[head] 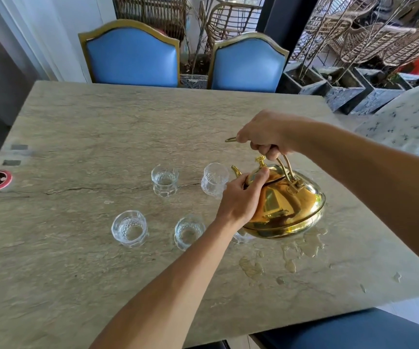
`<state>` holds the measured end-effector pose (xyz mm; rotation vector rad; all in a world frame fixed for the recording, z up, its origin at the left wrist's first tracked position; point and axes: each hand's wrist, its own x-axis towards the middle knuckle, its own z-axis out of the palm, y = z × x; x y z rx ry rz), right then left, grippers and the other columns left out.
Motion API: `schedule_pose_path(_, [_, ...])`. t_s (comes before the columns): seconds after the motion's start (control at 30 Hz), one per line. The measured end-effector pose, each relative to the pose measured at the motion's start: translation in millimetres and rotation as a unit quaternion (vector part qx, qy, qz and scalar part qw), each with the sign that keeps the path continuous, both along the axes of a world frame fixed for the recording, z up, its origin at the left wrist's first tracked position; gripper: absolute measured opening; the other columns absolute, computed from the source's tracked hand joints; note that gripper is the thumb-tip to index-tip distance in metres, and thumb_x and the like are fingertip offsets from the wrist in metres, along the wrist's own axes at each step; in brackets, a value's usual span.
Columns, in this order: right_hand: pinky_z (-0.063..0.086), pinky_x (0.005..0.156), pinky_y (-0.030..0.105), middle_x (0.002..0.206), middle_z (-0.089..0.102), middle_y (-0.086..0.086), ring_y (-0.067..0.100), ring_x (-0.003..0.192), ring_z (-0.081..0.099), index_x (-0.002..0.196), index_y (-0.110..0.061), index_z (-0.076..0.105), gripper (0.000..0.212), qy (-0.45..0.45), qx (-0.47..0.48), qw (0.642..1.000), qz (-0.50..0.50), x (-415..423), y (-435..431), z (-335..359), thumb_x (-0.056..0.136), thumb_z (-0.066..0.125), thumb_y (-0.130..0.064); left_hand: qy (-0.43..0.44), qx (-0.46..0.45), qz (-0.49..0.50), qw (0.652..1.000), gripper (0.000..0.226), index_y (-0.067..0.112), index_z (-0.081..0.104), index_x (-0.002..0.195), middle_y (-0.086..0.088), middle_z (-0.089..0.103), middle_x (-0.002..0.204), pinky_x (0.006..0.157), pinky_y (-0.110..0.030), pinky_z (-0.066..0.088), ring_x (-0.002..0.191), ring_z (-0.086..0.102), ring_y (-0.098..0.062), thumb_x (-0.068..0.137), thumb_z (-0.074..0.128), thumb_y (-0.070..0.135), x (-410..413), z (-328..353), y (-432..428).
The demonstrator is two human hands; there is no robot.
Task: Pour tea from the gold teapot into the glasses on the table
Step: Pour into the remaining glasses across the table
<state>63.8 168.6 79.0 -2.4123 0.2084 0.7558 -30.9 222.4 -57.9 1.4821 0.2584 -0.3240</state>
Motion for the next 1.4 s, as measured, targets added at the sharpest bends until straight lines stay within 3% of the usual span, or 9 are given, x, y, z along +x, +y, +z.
schedule_pose_path(0.2, [0.024, 0.039, 0.021, 0.055, 0.04, 0.004, 0.013, 0.042, 0.03, 0.084, -0.007, 0.053, 0.013, 0.011, -0.007, 1.0, 0.016, 4.0, -3.4, -2.3, 0.096, 0.055, -0.012, 0.006, -0.018, -0.001, 1.0, 0.071, 0.01, 0.076, 0.107, -0.013, 0.081, 0.102, 0.089, -0.038, 0.06, 0.097, 0.077, -0.025, 0.084, 0.056, 0.075, 0.6, -1.6, -4.5])
schedule_pose_path(0.47, [0.024, 0.039, 0.021, 0.054, 0.04, 0.004, 0.013, 0.043, 0.029, 0.079, -0.007, 0.051, 0.018, 0.021, -0.026, 0.999, 0.025, 5.0, -2.1, -2.5, 0.096, 0.055, -0.012, 0.011, -0.032, 0.0, 0.999, 0.087, 0.016, 0.077, 0.105, -0.014, 0.081, 0.106, 0.093, -0.043, 0.061, 0.103, 0.078, -0.03, 0.066, 0.054, 0.09, 0.4, -4.9, -9.3])
schedule_pose_path(0.63, [0.024, 0.038, 0.02, 0.053, 0.039, 0.004, 0.013, 0.043, 0.029, 0.076, -0.007, 0.051, 0.021, 0.023, -0.034, 0.999, 0.032, 3.6, 0.9, -1.0, 0.097, 0.054, -0.011, 0.018, -0.047, 0.001, 0.999, 0.074, 0.017, 0.079, 0.108, -0.012, 0.083, 0.106, 0.096, -0.043, 0.061, 0.102, 0.079, -0.028, 0.077, 0.056, 0.081, -1.5, -5.5, -8.6])
schedule_pose_path(0.83, [0.024, 0.039, 0.021, 0.052, 0.038, 0.003, 0.013, 0.042, 0.028, 0.077, -0.008, 0.051, 0.021, 0.028, -0.05, 0.997, 0.042, 3.3, 6.5, -1.7, 0.097, 0.053, -0.012, 0.025, -0.045, 0.002, 0.999, 0.083, 0.022, 0.079, 0.107, -0.008, 0.083, 0.106, 0.102, -0.047, 0.061, 0.104, 0.079, -0.025, 0.065, 0.055, 0.09, -3.6, -3.0, -6.4])
schedule_pose_path(1.2, [0.023, 0.035, 0.017, 0.051, 0.036, 0.002, 0.012, 0.041, 0.026, 0.078, -0.009, 0.049, 0.021, 0.037, -0.052, 0.997, 0.051, 4.3, 15.0, -5.1, 0.099, 0.05, -0.01, 0.042, -0.036, 0.011, 0.998, 0.059, 0.013, 0.078, 0.114, -0.012, 0.083, 0.11, 0.093, -0.038, 0.061, 0.104, 0.079, -0.026, 0.1, 0.057, 0.067, -5.8, 0.7, 2.2])
schedule_pose_path(1.4, [0.024, 0.037, 0.018, 0.051, 0.036, 0.002, 0.013, 0.042, 0.028, 0.078, -0.008, 0.049, 0.022, 0.044, -0.073, 0.995, 0.061, 5.0, 17.2, -5.3, 0.099, 0.05, -0.012, 0.055, -0.043, 0.016, 0.997, 0.061, 0.011, 0.079, 0.114, -0.014, 0.083, 0.111, 0.1, -0.045, 0.061, 0.105, 0.08, -0.027, 0.101, 0.056, 0.066, -7.3, 3.0, 0.8])
